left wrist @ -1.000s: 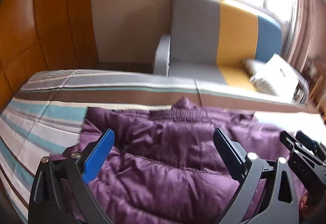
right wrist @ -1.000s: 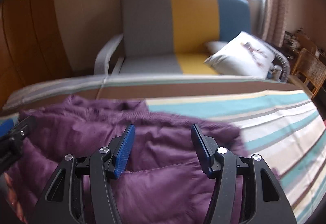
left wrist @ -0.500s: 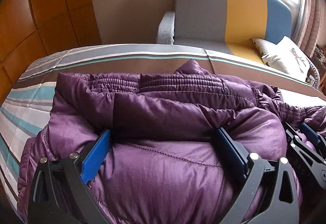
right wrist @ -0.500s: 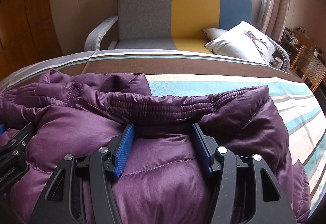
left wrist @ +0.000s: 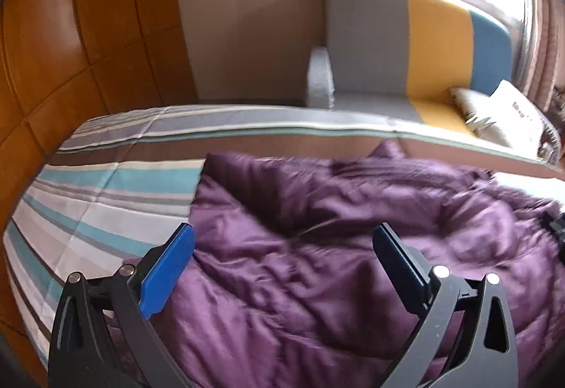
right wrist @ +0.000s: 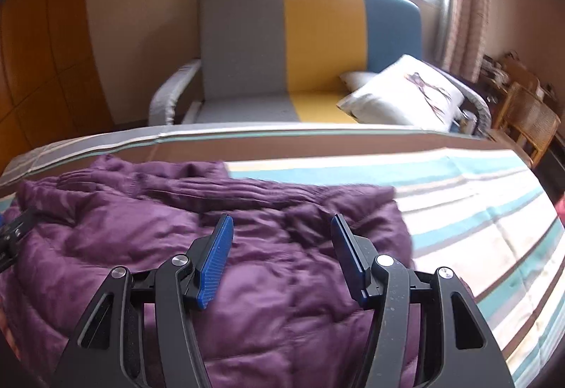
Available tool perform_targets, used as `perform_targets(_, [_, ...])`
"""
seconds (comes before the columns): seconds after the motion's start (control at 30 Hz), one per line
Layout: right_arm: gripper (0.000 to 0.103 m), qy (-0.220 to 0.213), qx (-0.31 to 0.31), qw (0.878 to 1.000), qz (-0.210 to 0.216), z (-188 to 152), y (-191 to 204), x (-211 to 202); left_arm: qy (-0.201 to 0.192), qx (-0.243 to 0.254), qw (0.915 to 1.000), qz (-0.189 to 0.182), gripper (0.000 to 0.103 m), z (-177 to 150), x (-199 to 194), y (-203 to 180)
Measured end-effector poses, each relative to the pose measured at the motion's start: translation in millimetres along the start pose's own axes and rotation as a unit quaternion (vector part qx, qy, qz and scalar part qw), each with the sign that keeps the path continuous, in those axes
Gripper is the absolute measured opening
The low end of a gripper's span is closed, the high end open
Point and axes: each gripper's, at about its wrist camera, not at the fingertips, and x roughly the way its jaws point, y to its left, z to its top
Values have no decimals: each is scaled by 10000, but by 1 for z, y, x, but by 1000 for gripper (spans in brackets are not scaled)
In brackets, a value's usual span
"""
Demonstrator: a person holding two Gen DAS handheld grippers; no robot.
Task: Fold large clothes
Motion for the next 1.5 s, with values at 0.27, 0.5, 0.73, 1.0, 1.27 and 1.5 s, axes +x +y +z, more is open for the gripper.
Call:
perform_targets(0.27, [57,402,453,9982,28,-15,-15,30,225,-285,9990,-257,101,-13,26,12])
perform_targets(0.5, [58,444,456,9980,22,-23,-15,36,360,-468,9971,-471,101,-18,34,16])
perform_targets(0.73, [58,453,402,9982,-46,-23,-13,37,275,-357,9989,-138,100,-16,2,6])
perform_targets(1.0, [58,444,433,9981,-25,-23,-12,37,-427,432,9979,-231,101,-5,-37,-76])
perform_targets(1.27, [59,442,416,9981,-62,-24,-14,38,284,509,9977,-356,101,-15,14,-87])
perform_targets(1.5, [61,488,431,9979,-26,-22,-11,39,333,391,9969,-598,101,-13,7,-79])
